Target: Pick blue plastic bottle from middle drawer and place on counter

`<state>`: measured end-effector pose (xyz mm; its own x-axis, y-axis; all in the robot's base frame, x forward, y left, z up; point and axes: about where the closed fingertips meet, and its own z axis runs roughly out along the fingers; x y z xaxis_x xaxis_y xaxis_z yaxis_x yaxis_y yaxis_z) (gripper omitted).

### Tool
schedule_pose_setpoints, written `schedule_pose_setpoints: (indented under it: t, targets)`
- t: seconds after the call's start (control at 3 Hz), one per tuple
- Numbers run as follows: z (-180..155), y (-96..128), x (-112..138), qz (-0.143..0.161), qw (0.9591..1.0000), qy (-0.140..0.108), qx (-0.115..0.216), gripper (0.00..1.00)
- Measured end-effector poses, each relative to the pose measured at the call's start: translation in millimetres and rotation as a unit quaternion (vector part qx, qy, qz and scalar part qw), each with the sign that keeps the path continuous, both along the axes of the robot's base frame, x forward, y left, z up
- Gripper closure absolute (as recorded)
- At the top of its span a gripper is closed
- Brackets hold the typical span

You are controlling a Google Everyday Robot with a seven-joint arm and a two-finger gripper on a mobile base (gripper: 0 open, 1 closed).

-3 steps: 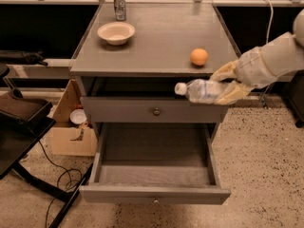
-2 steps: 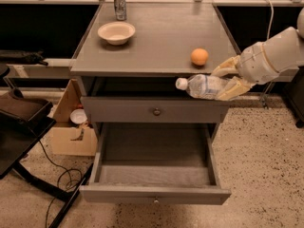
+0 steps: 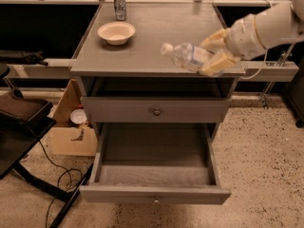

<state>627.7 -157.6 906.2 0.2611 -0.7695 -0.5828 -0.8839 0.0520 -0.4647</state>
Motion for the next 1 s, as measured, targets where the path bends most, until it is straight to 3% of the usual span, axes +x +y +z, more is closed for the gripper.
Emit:
schedule_pose_setpoints:
  t: [0.33,0.67,1.0]
  targets:
    - [53,33,41,-0.044,0.9955,-0.028,0.08,1.0]
    - [95,38,81,-0.092,0.9786,-0.061,0.174,1.0]
    - [117,26,136,-0.151,0.9458,-0.088,0.273,1.0]
